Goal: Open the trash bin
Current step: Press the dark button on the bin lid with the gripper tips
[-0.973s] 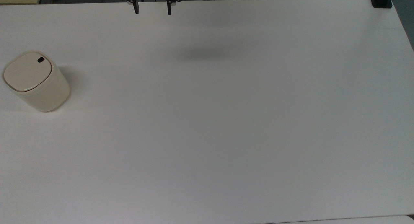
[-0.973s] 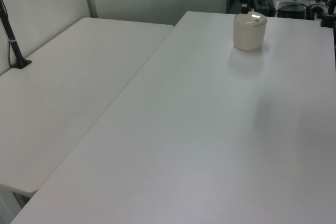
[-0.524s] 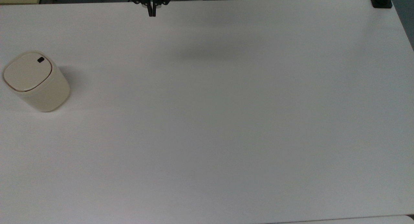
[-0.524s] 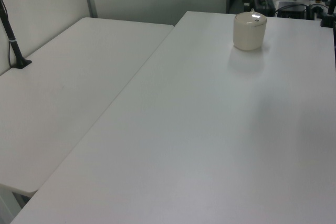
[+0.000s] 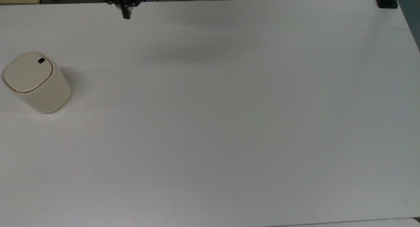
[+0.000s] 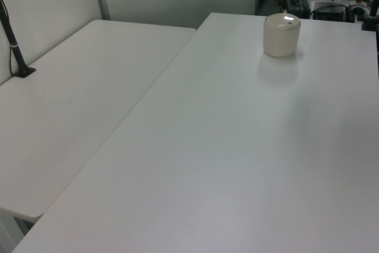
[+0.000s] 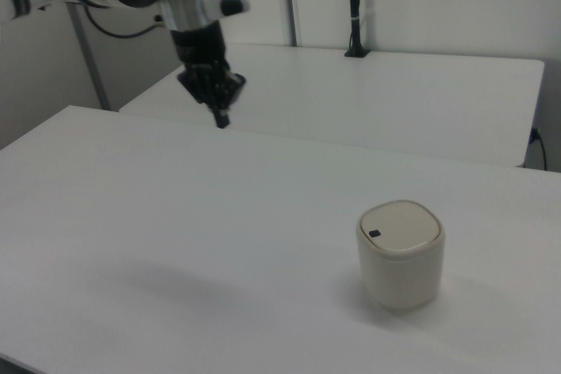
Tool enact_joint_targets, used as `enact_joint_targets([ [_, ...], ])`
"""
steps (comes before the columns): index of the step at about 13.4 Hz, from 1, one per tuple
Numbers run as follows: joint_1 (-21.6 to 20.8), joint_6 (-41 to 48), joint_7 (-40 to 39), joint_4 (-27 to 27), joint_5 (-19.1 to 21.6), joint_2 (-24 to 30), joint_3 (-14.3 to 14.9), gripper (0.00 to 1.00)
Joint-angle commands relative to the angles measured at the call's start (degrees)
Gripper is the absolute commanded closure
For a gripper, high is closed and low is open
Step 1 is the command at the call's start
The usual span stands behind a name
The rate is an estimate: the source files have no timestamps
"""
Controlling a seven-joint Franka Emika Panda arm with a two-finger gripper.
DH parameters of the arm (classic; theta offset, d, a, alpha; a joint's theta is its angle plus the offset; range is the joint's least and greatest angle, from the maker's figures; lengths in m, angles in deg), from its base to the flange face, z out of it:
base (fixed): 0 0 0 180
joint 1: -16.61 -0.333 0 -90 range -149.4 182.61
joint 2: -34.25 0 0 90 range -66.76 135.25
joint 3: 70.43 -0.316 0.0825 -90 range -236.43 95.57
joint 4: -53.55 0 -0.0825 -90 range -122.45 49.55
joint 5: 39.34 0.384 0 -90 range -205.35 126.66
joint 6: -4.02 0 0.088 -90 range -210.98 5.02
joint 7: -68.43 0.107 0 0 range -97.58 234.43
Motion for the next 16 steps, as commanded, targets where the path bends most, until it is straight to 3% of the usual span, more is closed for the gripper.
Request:
enact_joint_targets([
  [1,7.24,-8.27,0.11,-0.96,-0.26,-3.03,-0.22,1.00],
  [4,13.57,-15.91,3.89,-1.14,-0.97,-6.72,0.13,1.00],
  [7,16.31,-17.95,4.25,-1.14,-2.11,-8.84,0.13,1.00],
  [13,18.77,-21.56,4.34,-1.23,-3.78,-15.34,0.30,1.00],
  [16,19.21,-22.18,4.16,-1.32,-3.69,-15.88,1.36,1.00],
])
